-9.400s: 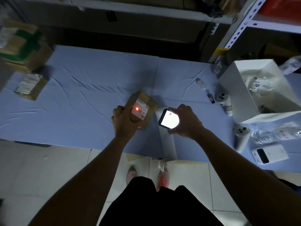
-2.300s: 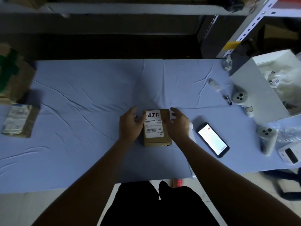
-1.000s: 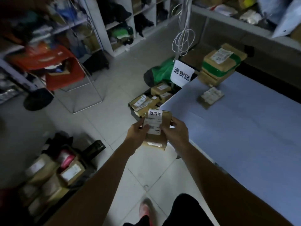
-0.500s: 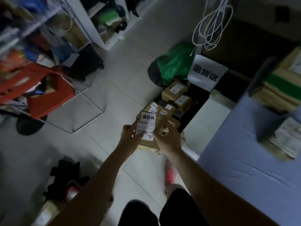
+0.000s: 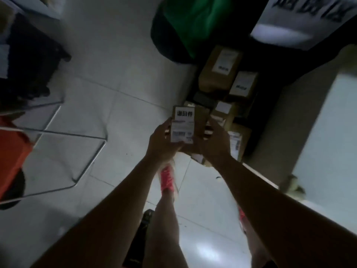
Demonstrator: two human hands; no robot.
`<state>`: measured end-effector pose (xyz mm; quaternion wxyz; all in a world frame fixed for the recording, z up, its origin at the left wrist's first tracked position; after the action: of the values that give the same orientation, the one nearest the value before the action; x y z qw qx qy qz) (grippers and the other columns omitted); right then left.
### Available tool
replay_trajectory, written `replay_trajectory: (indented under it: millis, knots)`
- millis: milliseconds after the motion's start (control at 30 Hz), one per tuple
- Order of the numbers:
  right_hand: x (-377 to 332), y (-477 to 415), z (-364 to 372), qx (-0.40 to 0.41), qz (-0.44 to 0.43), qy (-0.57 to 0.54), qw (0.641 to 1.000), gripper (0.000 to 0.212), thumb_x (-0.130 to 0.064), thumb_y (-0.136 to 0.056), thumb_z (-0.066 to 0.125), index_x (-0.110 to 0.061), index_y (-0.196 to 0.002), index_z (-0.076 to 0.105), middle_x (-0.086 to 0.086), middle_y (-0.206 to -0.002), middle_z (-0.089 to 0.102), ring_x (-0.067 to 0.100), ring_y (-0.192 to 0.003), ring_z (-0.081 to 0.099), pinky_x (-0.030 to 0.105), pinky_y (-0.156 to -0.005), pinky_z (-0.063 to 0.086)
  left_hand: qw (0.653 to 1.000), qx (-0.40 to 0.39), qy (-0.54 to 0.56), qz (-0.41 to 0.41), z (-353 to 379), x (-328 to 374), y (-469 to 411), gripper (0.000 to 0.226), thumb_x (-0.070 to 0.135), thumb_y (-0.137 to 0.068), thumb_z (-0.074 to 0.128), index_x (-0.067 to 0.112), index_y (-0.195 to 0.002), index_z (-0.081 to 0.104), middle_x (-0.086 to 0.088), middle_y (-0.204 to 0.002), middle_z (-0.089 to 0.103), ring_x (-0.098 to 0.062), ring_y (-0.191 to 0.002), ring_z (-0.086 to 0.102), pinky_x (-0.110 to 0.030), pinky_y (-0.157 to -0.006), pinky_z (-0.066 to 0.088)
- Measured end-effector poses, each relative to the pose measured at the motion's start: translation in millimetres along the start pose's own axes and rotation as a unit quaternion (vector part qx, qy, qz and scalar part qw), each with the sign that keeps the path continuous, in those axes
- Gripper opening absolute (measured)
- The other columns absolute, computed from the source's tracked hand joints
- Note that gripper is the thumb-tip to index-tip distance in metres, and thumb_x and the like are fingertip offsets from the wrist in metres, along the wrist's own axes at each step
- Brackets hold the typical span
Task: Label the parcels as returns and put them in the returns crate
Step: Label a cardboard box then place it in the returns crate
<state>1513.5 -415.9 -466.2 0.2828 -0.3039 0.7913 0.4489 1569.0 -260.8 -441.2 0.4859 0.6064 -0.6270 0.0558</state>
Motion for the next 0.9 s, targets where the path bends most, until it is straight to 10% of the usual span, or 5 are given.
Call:
replay_trajectory:
  millis: [300,500,700,900]
  knots:
    - [72,-87,119,0.092,0.049,0.024,0.994,0.071,-0.015,-0.078,0.080,-0.022,-0.141,0.048,-0.001,-0.106,0.071,0.013,-0.088,0.068,0.032,-0.071,0.061,0.991,-0.121,-0.053,0.003,33,-146,-135,0.070,0.020,-0.079,0.079,0.030,-0.140,0.047,0.006,-0.125,0.062,-0.010,-0.112,0.060,-0.030,-0.089,0.058]
    - [78,-92,130,0.107,0.046,0.074,0.990,0.059,-0.014,-0.079,0.079,-0.014,-0.132,0.054,-0.003,-0.101,0.069,0.008,-0.079,0.062,0.008,-0.057,0.043,0.984,-0.158,-0.067,0.046,33,-165,-148,0.071,0.024,-0.080,0.080,0.032,-0.140,0.044,0.012,-0.123,0.063,-0.004,-0.109,0.059,-0.016,-0.080,0.054]
    - [71,-82,125,0.110,0.096,0.108,0.983,0.031,-0.015,-0.083,0.073,-0.013,-0.111,0.059,-0.001,-0.092,0.067,0.015,-0.076,0.064,0.021,-0.054,0.048,0.976,-0.201,-0.077,0.019,31,-148,-141,0.069,0.015,-0.079,0.081,0.027,-0.138,0.048,0.016,-0.114,0.061,0.000,-0.102,0.057,-0.007,-0.075,0.051]
    - [62,-77,113,0.106,0.143,0.110,0.978,0.023,-0.029,-0.091,0.064,-0.016,-0.109,0.059,-0.005,-0.086,0.059,0.010,-0.068,0.056,0.018,-0.049,0.037,0.979,-0.149,-0.137,-0.020,13,-126,-136,0.097,0.026,-0.076,0.085,0.019,-0.154,0.028,-0.005,-0.145,0.051,-0.019,-0.129,0.050,-0.037,-0.105,0.046]
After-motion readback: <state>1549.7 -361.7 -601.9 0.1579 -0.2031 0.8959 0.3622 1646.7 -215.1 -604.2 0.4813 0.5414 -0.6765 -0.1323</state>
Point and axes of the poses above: each hand's wrist, its own y-axis away from the middle knuckle, its own z-axis out of the palm, x = y × z, the point moved 3 cm from there along -y, towards the middle knuckle
